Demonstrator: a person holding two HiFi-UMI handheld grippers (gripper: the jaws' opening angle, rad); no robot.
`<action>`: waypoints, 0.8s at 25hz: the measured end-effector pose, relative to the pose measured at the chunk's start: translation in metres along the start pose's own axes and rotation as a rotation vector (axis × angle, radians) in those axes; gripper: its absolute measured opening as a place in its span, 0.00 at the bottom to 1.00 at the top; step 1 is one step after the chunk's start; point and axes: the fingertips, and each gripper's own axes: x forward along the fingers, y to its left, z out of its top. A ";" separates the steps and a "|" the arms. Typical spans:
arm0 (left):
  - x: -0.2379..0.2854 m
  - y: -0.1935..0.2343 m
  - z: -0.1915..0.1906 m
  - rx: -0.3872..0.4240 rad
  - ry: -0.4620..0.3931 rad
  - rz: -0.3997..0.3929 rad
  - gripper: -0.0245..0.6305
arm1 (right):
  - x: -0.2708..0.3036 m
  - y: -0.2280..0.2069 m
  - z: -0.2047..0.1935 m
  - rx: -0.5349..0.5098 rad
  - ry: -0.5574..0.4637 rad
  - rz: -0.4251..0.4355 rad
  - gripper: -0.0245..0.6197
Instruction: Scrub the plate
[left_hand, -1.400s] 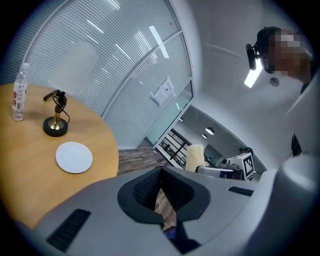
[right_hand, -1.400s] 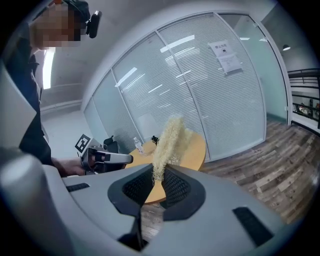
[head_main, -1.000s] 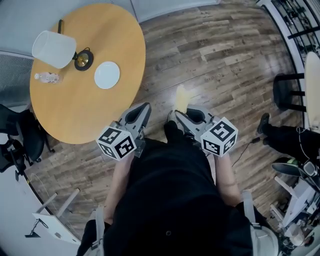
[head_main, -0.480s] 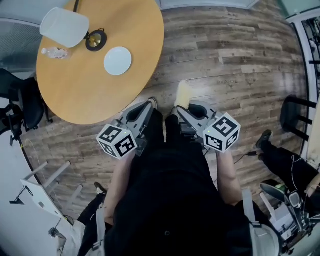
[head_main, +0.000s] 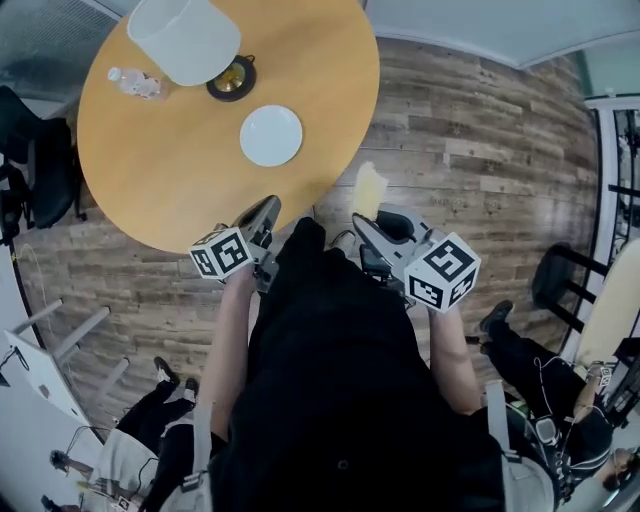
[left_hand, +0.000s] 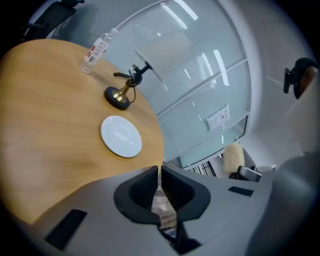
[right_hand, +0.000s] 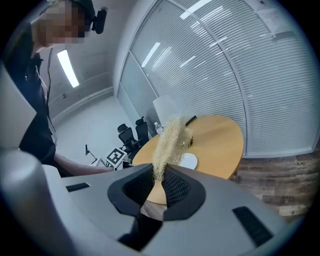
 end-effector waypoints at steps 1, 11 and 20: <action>0.004 0.016 0.005 -0.046 -0.006 0.010 0.06 | 0.007 -0.002 0.007 -0.007 0.010 -0.003 0.11; 0.044 0.108 0.033 -0.412 -0.031 0.019 0.25 | 0.070 -0.011 0.058 -0.042 0.091 -0.059 0.11; 0.065 0.131 0.056 -0.480 -0.040 0.009 0.24 | 0.080 -0.034 0.077 -0.010 0.078 -0.171 0.11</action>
